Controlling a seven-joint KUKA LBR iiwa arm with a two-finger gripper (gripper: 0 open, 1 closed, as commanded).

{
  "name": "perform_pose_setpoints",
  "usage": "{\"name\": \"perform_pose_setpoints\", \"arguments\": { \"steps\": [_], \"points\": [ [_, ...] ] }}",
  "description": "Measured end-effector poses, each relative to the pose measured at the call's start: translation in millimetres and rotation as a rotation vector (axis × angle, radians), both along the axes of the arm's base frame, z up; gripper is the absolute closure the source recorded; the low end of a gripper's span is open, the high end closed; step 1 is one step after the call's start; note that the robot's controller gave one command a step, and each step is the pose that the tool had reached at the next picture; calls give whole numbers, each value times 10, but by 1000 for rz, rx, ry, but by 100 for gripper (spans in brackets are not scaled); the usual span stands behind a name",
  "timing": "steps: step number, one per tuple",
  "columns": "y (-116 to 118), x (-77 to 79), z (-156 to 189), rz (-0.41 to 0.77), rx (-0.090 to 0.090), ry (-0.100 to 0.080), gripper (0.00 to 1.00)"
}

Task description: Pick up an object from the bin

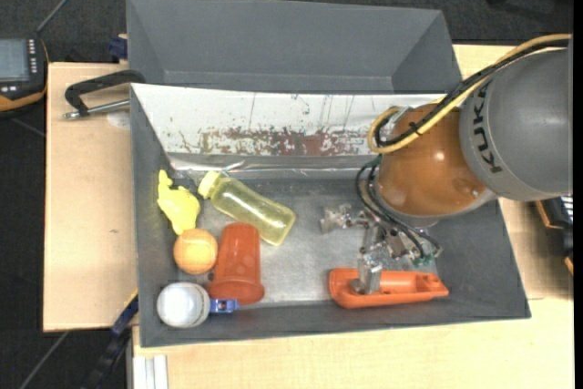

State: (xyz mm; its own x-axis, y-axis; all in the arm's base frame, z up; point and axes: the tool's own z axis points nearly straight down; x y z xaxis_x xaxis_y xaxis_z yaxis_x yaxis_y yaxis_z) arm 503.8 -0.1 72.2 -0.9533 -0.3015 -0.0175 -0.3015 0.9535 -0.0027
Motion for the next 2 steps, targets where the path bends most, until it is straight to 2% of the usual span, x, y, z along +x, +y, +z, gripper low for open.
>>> {"name": "perform_pose_setpoints", "arguments": {
  "steps": [1, 2],
  "points": [
    [-2, -27, -15, 1, -1, 9, 100],
    [0, -19, -10, 1, 0, 6, 0]
  ]
}}
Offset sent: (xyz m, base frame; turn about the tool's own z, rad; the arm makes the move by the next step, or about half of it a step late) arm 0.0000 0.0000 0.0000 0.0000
